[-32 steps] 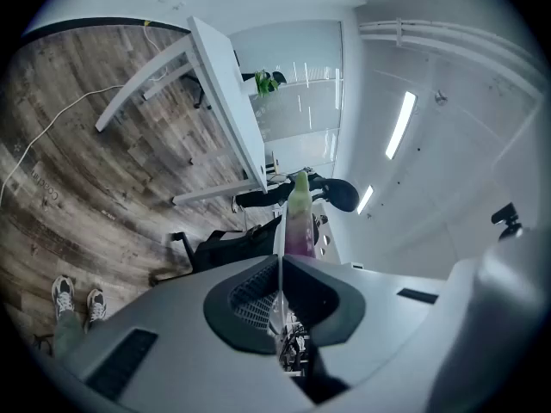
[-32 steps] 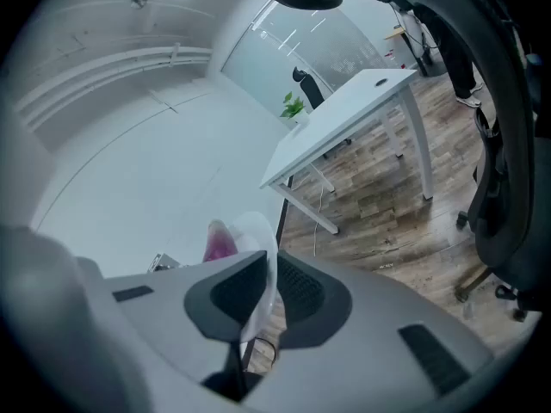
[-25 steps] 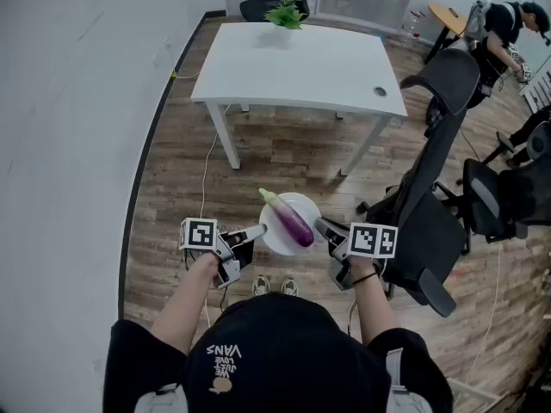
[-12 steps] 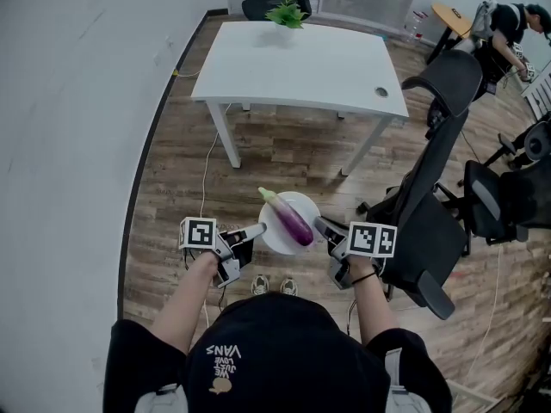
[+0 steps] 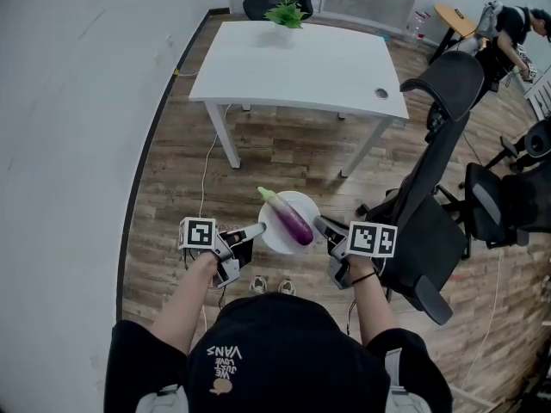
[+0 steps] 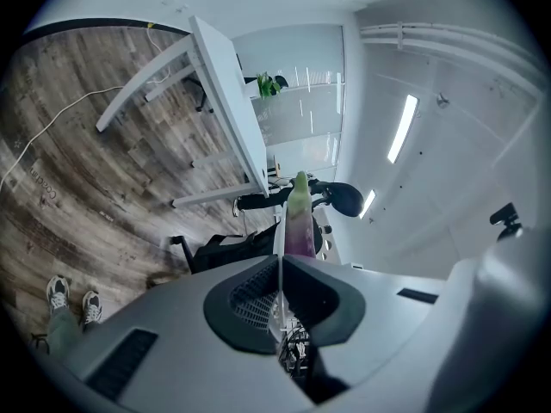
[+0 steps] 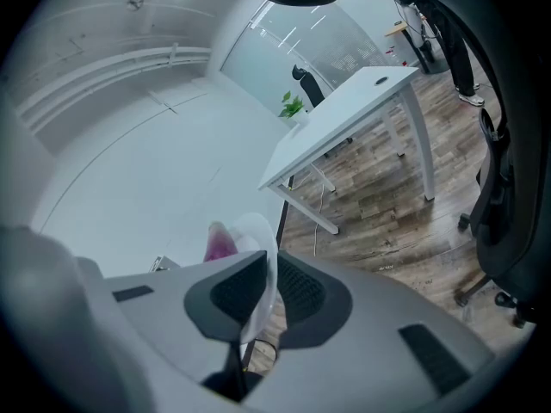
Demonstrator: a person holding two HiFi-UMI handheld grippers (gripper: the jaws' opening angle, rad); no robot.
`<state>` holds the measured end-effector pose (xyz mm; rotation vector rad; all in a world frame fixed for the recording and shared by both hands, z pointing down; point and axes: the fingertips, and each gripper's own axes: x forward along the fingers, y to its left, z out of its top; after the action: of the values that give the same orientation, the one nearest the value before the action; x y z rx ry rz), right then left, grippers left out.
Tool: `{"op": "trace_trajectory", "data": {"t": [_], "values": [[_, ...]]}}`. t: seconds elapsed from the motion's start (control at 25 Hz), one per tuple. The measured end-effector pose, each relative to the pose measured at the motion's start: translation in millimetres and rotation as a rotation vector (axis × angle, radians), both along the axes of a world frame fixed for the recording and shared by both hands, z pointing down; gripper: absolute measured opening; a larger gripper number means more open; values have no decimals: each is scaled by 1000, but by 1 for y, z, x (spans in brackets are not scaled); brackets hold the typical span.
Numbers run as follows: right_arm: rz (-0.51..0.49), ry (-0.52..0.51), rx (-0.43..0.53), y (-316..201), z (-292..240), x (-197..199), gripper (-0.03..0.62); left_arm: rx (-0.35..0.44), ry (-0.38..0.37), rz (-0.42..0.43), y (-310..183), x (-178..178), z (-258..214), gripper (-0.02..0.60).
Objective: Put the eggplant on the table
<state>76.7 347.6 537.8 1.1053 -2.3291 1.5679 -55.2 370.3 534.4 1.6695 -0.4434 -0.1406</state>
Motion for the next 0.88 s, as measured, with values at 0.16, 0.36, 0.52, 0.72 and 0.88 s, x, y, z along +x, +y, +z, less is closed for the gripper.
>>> {"op": "trace_trajectory", "data": {"t": [0.16, 0.36, 0.52, 0.72, 0.88], "values": [[-8, 3, -3, -4, 2, 8, 48, 2, 3, -7, -3, 8, 2, 21], [-24, 9, 1, -12, 4, 17, 48, -1, 11, -22, -9, 17, 5, 21], [-37, 10, -7, -14, 8, 19, 48, -3, 7, -26, -10, 19, 9, 23], [-34, 3, -17, -20, 13, 20, 48, -9, 15, -41, -15, 21, 12, 21], [-32, 6, -20, -30, 15, 21, 48, -20, 33, -46, -25, 23, 14, 21]]}}
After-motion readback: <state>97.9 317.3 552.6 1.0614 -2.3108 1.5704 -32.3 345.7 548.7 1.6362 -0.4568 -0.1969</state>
